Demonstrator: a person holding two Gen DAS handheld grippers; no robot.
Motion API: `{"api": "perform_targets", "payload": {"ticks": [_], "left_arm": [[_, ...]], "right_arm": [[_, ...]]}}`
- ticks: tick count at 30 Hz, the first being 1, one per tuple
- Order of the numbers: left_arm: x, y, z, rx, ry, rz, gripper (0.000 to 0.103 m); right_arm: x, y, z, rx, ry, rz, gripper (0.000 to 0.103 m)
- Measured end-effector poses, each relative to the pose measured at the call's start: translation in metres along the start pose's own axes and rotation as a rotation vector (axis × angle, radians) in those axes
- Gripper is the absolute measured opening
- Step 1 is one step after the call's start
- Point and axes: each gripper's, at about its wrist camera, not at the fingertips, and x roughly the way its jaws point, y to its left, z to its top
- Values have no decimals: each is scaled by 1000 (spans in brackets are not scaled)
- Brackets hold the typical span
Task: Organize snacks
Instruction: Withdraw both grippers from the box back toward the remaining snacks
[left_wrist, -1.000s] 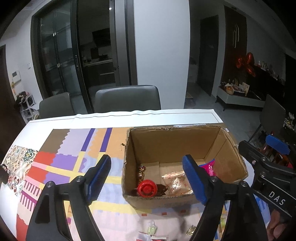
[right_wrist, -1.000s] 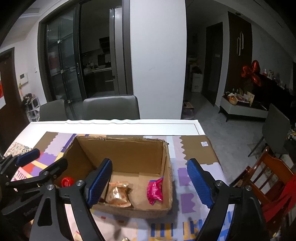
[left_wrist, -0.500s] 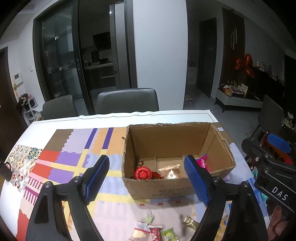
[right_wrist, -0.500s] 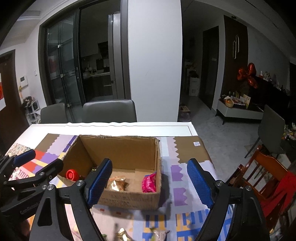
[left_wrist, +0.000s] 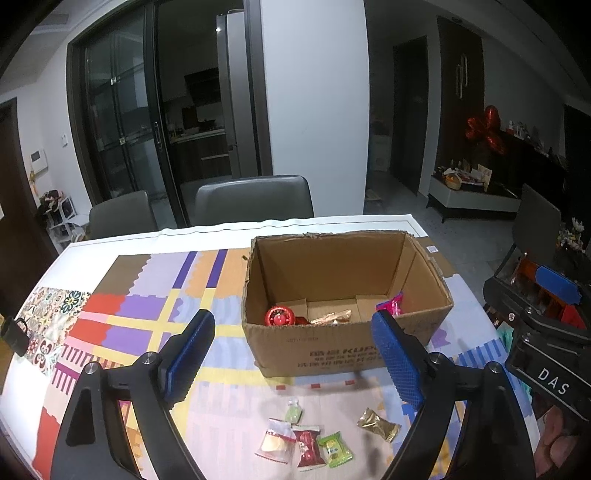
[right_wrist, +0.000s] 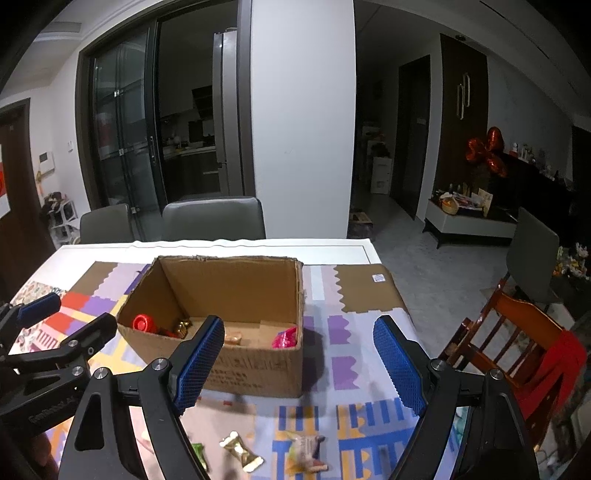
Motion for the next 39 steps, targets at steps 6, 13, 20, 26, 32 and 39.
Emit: {"api": "perform_targets", "payload": {"ticks": [6, 13, 20, 26, 32, 39], "left_arm": [[-4, 0, -6, -3, 2, 3, 87], [-6, -1, -21, 10, 15, 6, 87], [-7, 2, -37, 4, 25, 27, 87], [-4, 3, -50, 3, 39, 28, 87], [-1, 1, -62, 1, 45, 24, 87], [6, 1, -77, -13, 54, 19, 87]], "right_arm": [[-5, -1, -7, 3, 6, -3, 84], [-10, -3, -17, 0, 6, -7, 84], [-12, -3, -35, 1, 25, -8, 84], [-9, -2, -46, -5, 46, -6, 84], [-4, -3, -56, 1, 67, -12, 84], [4, -5, -70, -3, 92, -18, 84]]}}
